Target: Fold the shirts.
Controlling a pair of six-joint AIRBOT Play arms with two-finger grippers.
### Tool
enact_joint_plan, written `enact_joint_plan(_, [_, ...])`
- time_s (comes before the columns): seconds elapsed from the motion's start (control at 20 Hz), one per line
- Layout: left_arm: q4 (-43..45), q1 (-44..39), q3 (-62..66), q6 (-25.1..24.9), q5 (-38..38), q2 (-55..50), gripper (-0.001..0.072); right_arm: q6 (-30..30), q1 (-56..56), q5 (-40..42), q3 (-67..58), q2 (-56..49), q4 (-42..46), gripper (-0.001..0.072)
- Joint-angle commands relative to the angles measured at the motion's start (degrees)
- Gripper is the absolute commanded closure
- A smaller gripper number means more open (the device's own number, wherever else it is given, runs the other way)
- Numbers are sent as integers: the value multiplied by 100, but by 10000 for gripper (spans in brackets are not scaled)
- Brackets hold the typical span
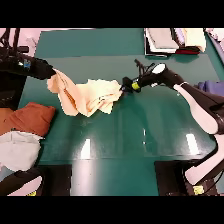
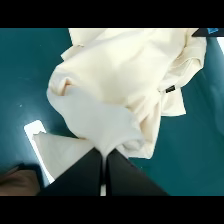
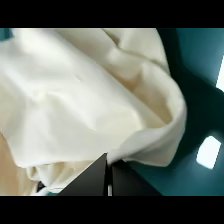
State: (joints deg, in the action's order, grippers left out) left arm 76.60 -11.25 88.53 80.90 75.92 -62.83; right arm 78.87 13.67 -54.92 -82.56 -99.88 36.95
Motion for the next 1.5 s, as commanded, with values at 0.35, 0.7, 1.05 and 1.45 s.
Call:
enact_joint_plan(0.35, [1040,0,2601,332,-7,1300,685,-422,-1445,-1696,-2334,3755,2011,699])
enact_joint_plan(0.7, [802,0,2723,481,153,1871,685,-63,-2457,-2173,-3399,4861,2966,699])
enact_joint_plan(1.05, [-125,-2,-612,398,177,1401,685,127,-2660,-2817,-1998,4223,2756,700])
enact_joint_plan(1.45, [-254,-2,-3289,-605,238,802,682,101,-1799,-2594,-376,2868,3362,700])
